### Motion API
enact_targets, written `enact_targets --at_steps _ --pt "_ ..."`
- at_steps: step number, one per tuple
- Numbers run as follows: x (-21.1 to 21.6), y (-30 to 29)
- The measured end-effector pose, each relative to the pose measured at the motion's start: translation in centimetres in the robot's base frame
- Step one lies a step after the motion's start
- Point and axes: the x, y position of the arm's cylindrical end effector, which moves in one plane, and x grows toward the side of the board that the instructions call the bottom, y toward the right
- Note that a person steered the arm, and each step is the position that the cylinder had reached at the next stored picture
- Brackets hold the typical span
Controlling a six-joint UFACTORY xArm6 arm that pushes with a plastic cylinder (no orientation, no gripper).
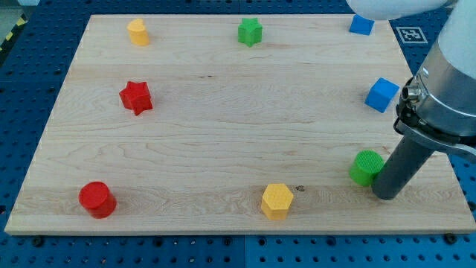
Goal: Move the green circle parallel right to the red star
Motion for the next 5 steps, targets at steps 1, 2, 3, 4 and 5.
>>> enact_targets --at_steps 1,2,3,4,5 --pt "0.4 -0.4" --pt "1.1 -0.4" --pt "1.6 -0.4" --pt "1.2 0.7" --pt "-2.6 -2.9"
